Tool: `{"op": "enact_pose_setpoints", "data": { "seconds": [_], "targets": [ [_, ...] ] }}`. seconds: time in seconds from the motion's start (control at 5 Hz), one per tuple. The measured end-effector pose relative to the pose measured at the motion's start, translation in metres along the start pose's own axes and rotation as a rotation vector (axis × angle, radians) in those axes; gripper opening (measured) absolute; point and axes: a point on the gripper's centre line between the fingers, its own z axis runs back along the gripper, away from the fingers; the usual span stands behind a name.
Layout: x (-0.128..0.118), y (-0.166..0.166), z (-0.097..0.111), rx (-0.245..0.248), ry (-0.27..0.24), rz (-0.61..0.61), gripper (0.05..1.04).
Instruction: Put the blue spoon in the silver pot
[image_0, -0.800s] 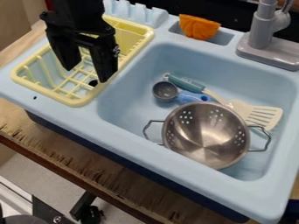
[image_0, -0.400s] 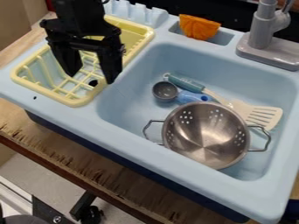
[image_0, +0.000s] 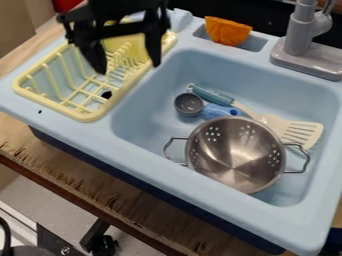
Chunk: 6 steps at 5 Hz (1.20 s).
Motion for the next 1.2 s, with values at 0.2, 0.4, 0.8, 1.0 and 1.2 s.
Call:
{"op": "enact_pose_setpoints", "data": {
  "seconds": [0.2, 0.4, 0.8, 1.0, 1.2],
  "targets": [
    [0.000, -0.024, -0.009, 0.035, -0.006, 0.222, 0.997],
    [0.003, -0.045, -0.016, 0.029, 0.037, 0.384, 0.997],
    [0.008, -0.065, -0.046, 0.015, 0.064, 0.562, 0.997],
    [0.007, -0.068, -0.052, -0.003, 0.041, 0.575, 0.997],
    [0.005, -0.068, -0.060, 0.029, 0.050, 0.610, 0.997]
  ]
}}
